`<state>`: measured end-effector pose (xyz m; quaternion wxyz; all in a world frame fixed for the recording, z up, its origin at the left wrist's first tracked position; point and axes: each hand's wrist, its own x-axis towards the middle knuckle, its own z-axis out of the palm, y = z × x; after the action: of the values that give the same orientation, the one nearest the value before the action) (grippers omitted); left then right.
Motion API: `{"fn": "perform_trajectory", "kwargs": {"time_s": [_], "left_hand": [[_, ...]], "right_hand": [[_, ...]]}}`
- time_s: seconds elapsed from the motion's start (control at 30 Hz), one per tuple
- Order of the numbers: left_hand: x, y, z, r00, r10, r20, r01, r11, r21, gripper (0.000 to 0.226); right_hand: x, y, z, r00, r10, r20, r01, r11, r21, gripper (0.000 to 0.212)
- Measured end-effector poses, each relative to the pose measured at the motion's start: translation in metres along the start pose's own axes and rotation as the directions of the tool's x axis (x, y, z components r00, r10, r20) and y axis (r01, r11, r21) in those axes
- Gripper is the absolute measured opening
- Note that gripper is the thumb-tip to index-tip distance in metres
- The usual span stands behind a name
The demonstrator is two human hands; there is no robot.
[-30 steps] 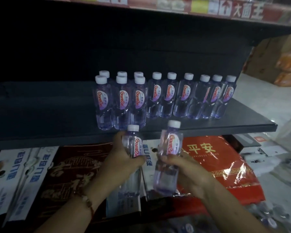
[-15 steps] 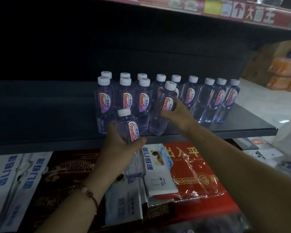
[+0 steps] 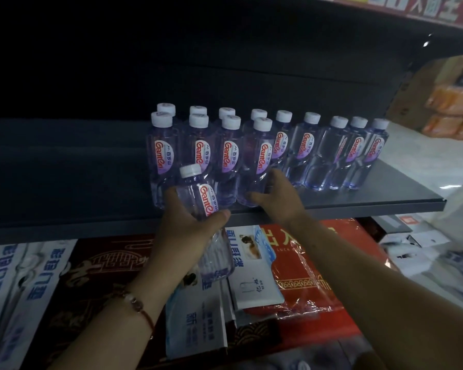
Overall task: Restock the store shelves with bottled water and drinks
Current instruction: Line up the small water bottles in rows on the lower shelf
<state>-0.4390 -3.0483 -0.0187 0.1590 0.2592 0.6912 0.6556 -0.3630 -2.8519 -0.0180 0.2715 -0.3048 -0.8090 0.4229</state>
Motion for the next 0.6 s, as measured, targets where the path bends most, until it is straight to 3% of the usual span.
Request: {"fn": "perform_trajectory", "kwargs": {"time_s": [0.23, 0.43, 0.6], "left_hand": [[-0.003, -0.001, 0.004, 1.0, 0.006, 0.002, -0.006, 1.0, 0.011, 0.059], [-0.008, -0.001, 0.009, 1.0, 0.006, 0.022, -0.007, 1.0, 0.024, 0.061], [-0.01, -0.003, 0.013, 0.999, 0.015, 0.047, -0.017, 0.998, 0.054, 0.064]], "right_hand": [[0.001, 0.005, 0.011, 0.997, -0.032, -0.066, 0.032, 0.999, -0.014, 0.055], [-0.012, -0.004, 0.007, 0.997, -0.07, -0.041, 0.065, 0.991, -0.114, 0.046], [-0.074, -0.012, -0.009, 0.999, -0.04, 0.011, 0.038, 0.993, 0.111, 0.042]]}}
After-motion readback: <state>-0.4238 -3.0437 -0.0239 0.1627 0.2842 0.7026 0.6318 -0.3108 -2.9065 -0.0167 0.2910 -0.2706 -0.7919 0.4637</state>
